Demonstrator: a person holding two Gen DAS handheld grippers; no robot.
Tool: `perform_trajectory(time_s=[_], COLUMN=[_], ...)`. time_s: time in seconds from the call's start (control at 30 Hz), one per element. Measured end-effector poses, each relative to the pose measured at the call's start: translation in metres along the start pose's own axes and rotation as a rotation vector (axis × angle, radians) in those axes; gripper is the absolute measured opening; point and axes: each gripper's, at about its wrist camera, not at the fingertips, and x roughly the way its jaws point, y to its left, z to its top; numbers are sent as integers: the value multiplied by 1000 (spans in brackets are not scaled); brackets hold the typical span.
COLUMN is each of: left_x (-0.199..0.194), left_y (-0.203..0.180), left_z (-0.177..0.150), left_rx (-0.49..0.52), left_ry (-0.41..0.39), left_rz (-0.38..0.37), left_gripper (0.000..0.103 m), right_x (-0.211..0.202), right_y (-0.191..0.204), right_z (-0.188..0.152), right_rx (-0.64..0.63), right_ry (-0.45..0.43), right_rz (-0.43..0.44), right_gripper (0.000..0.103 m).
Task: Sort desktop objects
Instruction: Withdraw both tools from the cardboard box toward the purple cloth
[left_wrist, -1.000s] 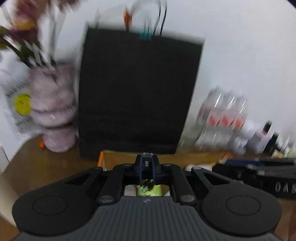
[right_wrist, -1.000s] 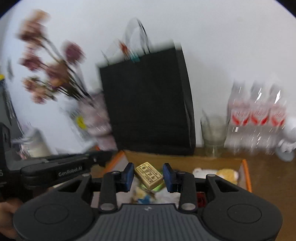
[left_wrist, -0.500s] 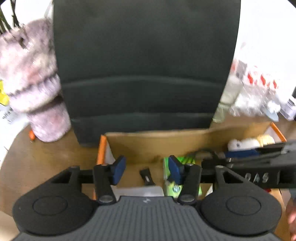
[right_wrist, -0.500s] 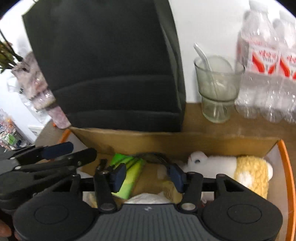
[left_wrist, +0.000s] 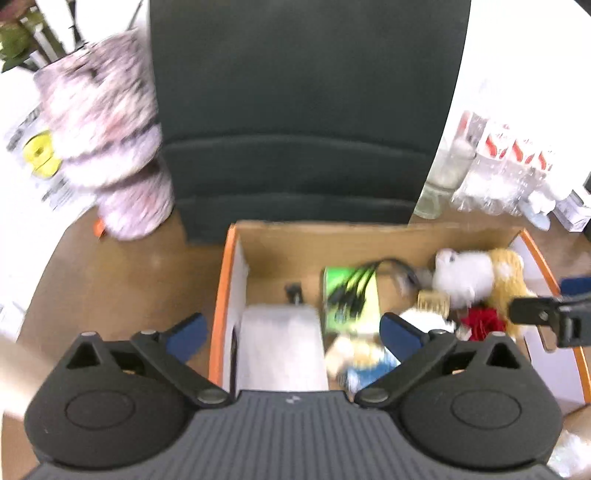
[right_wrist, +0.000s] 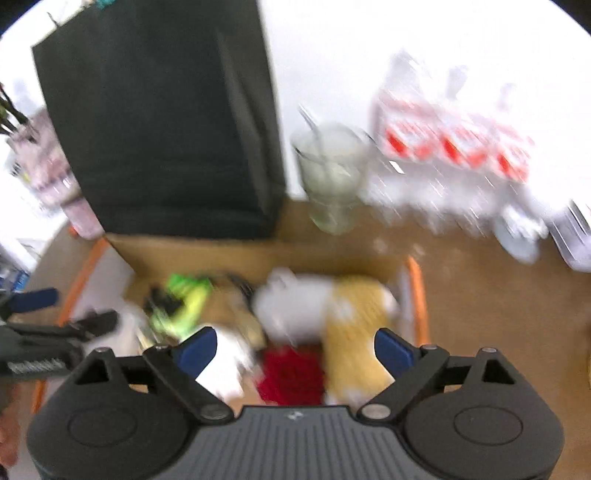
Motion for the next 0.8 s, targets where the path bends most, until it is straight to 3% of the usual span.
perform_trajectory(time_s=[0.17, 0.3, 0.37, 0.43, 0.5, 0.6, 0.8], left_x=[-38, -76, -98, -117, -125, -129, -146], left_y=[-8, -13, -11, -11, -15, -21, -28], left_z=[-17, -39, -59, -90, -113, -136, -168], left_rx=[-11, -42, -78, -109, -105, -86, -30], left_ry=[64, -22, -154, -336, -435, -454, -512], left_rz=[-11, -13, -33, -28, -39, -34, -13], left_gripper=[103, 103, 103, 103, 103, 103, 103], right_x=[-32, -53, -70, -86, -99, -107, -119], right_y=[-5, -2, 2, 5, 9, 15, 31], right_z=[-31, -53, -69, -92, -120, -154, -186], right_rx=[1, 36, 43, 27, 15, 7, -64], right_ry=[33, 5, -71, -231, -392, -506, -554], right_rz=[-57, -34, 18, 28, 5, 6, -26], right_gripper=[92, 92, 92, 92, 94, 94, 94])
